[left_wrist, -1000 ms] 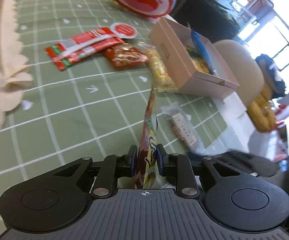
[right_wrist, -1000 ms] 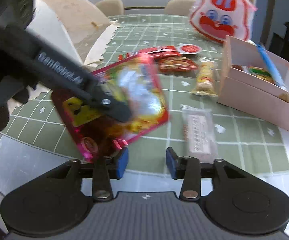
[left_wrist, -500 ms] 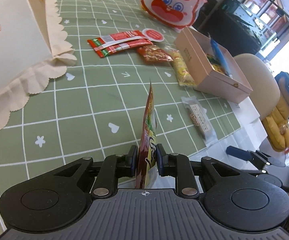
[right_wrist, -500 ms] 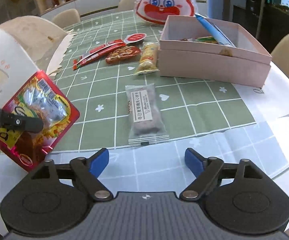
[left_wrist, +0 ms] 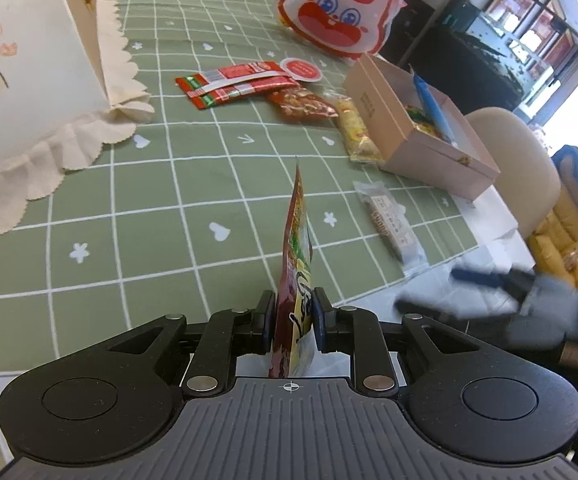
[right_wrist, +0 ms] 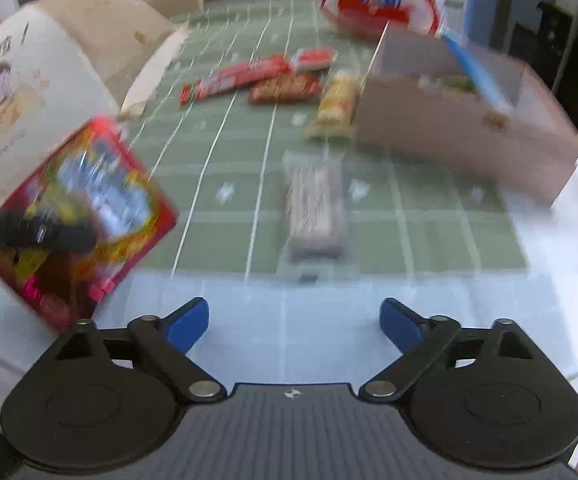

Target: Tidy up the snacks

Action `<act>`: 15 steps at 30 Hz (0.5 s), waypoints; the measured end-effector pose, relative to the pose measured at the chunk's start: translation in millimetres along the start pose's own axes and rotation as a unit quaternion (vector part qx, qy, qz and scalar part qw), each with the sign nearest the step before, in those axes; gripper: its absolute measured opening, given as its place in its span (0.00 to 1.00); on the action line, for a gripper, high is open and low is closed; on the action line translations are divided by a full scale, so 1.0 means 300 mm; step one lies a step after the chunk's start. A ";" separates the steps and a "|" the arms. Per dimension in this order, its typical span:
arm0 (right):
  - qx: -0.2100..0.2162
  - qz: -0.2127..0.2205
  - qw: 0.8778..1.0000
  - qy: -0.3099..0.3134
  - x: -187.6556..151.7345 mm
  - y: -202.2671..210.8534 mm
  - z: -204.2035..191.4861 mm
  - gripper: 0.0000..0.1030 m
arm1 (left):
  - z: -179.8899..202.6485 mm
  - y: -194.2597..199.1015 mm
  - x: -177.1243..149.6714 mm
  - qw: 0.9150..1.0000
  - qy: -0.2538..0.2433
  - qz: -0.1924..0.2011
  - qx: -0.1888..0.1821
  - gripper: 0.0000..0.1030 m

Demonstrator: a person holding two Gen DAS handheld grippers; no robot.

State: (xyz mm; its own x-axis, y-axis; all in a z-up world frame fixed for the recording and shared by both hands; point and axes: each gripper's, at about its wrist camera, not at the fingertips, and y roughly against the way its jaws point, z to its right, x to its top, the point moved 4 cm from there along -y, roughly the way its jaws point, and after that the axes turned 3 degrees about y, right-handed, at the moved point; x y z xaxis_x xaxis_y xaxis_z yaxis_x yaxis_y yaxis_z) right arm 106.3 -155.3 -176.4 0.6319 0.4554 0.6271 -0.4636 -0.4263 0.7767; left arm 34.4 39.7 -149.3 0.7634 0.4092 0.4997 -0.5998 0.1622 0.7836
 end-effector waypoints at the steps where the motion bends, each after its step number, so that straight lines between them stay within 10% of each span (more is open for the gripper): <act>1: -0.005 0.008 1.000 0.002 0.019 -0.004 0.007 0.90 | 0.000 0.003 -0.004 1.000 0.001 0.000 0.002 0.23; 15: 0.006 -0.001 1.000 0.025 0.114 -0.119 -0.004 0.38 | 0.001 0.031 -0.044 1.000 0.012 -0.012 0.004 0.23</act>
State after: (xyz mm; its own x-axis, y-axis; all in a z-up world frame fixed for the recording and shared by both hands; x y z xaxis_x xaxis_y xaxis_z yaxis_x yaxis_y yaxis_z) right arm 143.8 -123.5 -182.5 0.6011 0.4936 0.6285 -0.4555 -0.4346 0.7770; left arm 18.8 35.7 -148.6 0.7711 0.4274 0.4720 -0.5799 0.1651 0.7978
